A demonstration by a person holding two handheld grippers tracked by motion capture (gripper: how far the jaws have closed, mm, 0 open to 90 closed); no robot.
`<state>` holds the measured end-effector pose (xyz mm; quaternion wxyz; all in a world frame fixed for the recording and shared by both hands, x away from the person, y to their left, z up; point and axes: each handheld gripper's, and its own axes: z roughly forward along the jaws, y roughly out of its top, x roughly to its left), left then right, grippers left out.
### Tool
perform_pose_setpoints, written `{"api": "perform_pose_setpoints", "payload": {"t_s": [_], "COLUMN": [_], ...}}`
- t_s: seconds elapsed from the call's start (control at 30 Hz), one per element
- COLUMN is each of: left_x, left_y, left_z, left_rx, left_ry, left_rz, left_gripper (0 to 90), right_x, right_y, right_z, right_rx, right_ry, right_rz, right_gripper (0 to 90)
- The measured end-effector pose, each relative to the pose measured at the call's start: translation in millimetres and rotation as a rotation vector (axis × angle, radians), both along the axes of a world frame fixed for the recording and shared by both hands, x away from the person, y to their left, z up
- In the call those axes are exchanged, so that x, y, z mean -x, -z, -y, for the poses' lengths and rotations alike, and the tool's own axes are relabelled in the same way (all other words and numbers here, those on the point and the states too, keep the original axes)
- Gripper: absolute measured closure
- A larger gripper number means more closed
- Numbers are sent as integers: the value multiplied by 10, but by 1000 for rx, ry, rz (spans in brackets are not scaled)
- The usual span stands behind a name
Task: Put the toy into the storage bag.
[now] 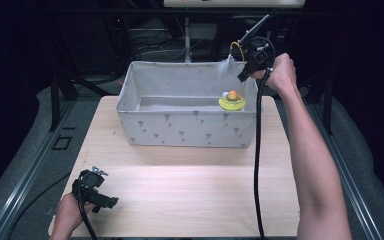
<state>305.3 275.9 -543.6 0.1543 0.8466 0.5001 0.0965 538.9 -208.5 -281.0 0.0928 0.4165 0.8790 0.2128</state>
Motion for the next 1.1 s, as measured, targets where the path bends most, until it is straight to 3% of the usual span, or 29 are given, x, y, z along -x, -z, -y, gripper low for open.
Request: {"api": "perform_pose_setpoints", "payload": {"t_s": [0.3,1.1], "left_x": [-7,-8], "left_y": [1,-2], "left_z": [-3,1], "left_rx": [1,-3], "left_ry": [-5,2], "left_rz": [2,3], "left_gripper": [1,1], "right_x": [-37,-45], "right_y": [206,460], "right_z": [-37,58], "right_rx": [3,15], "right_ry": [-3,4], "right_rz": [-26,-77], "right_gripper": [886,886]}}
